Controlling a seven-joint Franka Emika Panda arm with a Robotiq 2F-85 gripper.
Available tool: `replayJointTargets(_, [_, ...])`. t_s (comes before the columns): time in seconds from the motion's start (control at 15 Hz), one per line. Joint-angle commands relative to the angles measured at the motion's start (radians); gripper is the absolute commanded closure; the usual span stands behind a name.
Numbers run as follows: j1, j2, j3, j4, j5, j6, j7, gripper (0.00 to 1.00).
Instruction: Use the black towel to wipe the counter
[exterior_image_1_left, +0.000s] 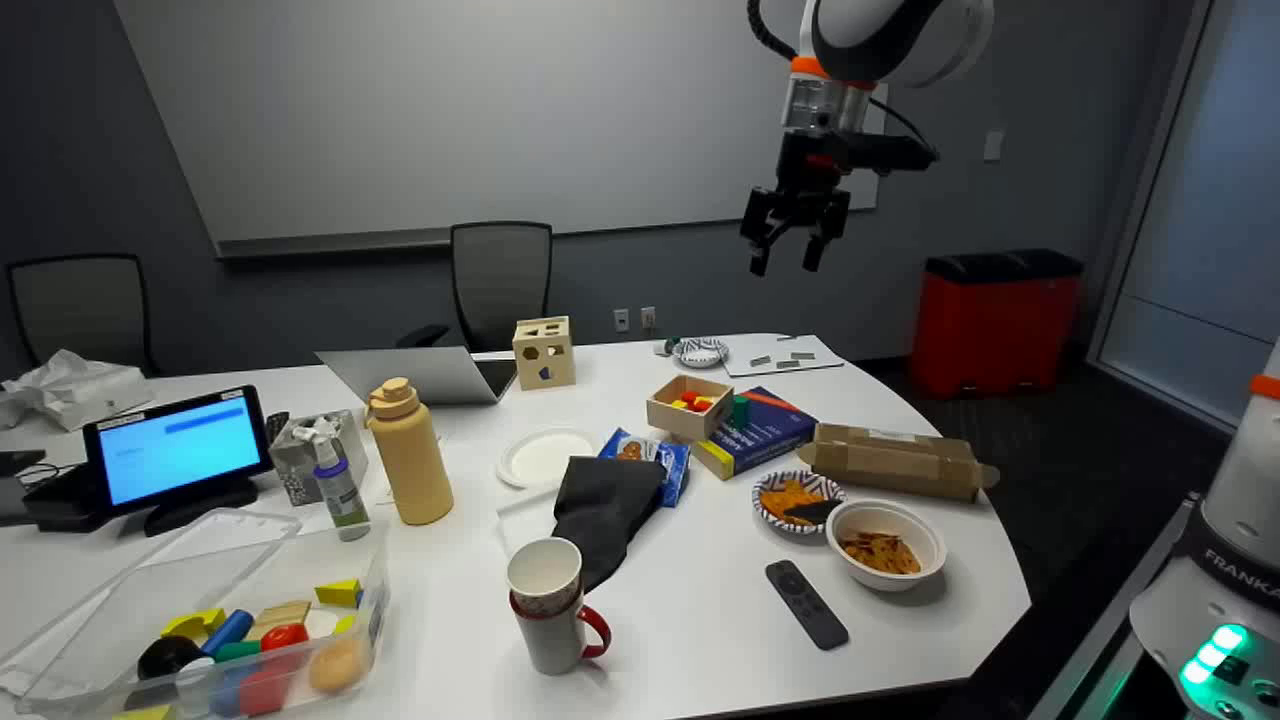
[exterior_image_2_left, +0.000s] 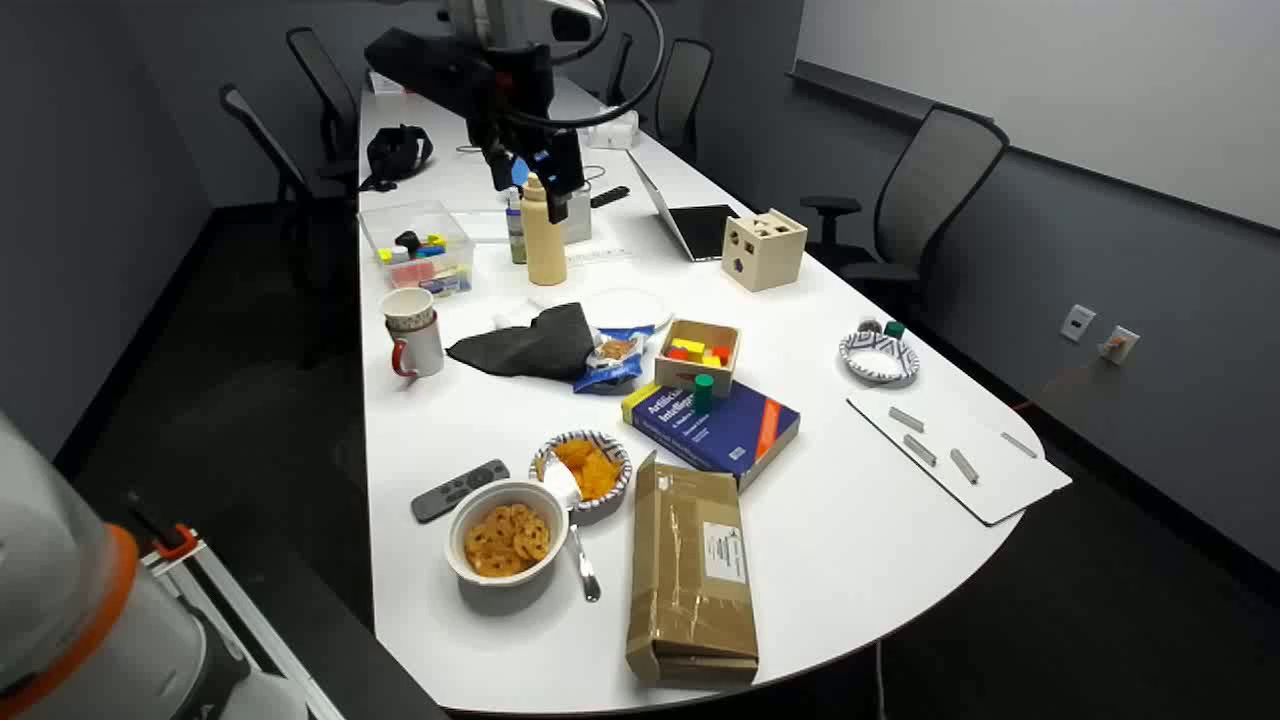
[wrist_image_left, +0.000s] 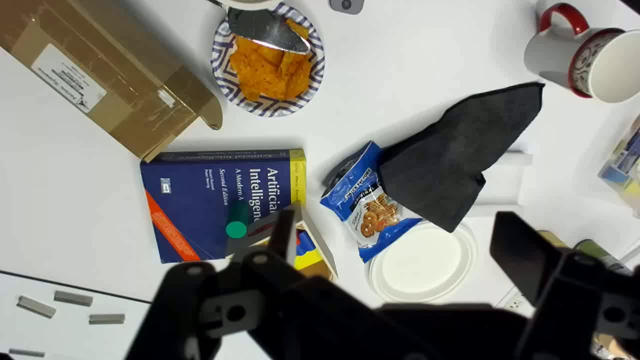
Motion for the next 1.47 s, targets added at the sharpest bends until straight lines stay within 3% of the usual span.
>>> replayJointTargets(0.0, [-0.001,0.000,0.000,0.002,0.000,-0.003,0.000,0.00])
replayJointTargets(0.13, [-0.001,0.000,0.000,0.002,0.000,-0.003,0.000,0.00])
replayJointTargets(0.4, [0.007,0.126,0.051,-0.002,0.016,0.090,0.130,0.00])
replayJointTargets(0.6, [0.015,0.271,0.095,0.007,0.016,0.232,0.242,0.00])
replayJointTargets(0.87, [0.052,0.498,0.118,0.050,0.025,0.508,0.367,0.00])
replayJointTargets(1.07, [0.101,0.685,0.101,0.148,0.032,0.625,0.418,0.00])
replayJointTargets(1.4, [0.149,0.917,0.093,0.383,0.097,0.617,0.401,0.00])
